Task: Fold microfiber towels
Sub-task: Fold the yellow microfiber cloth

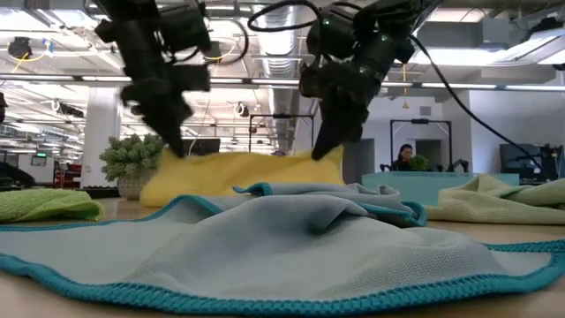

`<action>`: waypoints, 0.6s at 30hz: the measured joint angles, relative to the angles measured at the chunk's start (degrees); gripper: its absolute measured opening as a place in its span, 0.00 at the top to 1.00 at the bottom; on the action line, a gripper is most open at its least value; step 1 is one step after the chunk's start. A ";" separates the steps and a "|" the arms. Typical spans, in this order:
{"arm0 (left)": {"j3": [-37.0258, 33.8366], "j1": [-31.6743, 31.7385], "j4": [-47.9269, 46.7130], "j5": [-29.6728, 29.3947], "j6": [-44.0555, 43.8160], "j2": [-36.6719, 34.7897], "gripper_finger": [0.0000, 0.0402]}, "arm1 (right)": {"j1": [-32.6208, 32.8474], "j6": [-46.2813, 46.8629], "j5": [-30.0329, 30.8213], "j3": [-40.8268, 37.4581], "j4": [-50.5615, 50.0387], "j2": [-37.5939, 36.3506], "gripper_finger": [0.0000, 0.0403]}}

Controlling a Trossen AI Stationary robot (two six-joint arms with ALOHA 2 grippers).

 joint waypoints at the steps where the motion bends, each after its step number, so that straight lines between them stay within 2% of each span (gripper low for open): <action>1: 0.20 0.87 1.02 -1.93 0.96 -0.34 1.00 | -1.23 -0.20 0.24 -0.01 0.46 -0.22 0.99; 6: 0.54 7.08 5.07 -3.59 4.68 1.68 1.00 | -7.46 -1.22 0.15 0.14 4.60 2.01 1.00; 13: 0.51 14.40 12.10 -4.22 7.97 10.68 1.00 | -13.17 -2.38 0.08 0.00 8.65 8.08 0.99; 18: 1.59 17.47 13.17 -4.25 9.40 16.58 1.00 | -14.86 -3.48 0.06 -0.10 9.65 10.83 0.99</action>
